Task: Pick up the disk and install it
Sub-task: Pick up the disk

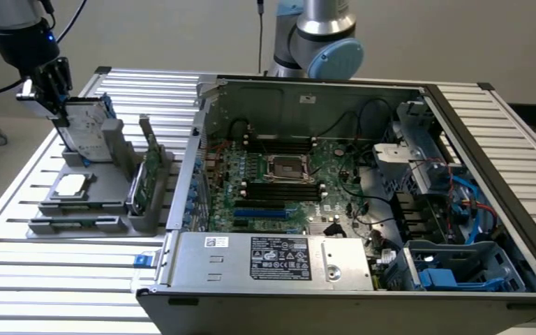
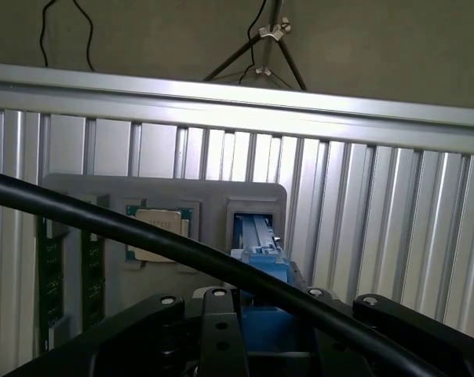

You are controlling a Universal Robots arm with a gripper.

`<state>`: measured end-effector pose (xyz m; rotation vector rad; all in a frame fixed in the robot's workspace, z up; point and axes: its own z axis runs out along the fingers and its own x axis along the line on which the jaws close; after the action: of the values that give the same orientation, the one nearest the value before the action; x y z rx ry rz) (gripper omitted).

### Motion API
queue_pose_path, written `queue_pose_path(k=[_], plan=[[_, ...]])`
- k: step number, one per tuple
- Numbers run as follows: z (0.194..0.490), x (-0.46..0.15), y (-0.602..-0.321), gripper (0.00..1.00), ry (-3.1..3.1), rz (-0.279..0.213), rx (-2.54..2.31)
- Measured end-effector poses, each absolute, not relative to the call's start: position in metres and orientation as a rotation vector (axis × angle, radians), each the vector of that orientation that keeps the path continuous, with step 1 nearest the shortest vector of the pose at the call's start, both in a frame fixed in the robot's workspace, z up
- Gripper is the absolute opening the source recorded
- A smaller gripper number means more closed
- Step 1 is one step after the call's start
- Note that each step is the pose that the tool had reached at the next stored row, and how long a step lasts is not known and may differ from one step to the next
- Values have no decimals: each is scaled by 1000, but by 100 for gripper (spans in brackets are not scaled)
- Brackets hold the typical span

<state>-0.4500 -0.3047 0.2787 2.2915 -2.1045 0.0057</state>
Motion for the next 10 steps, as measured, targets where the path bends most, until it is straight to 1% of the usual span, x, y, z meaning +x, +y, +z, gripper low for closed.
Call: queue_pose_path(k=[10], plan=[[279, -450, -305, 33, -2141, 5, 2257]])
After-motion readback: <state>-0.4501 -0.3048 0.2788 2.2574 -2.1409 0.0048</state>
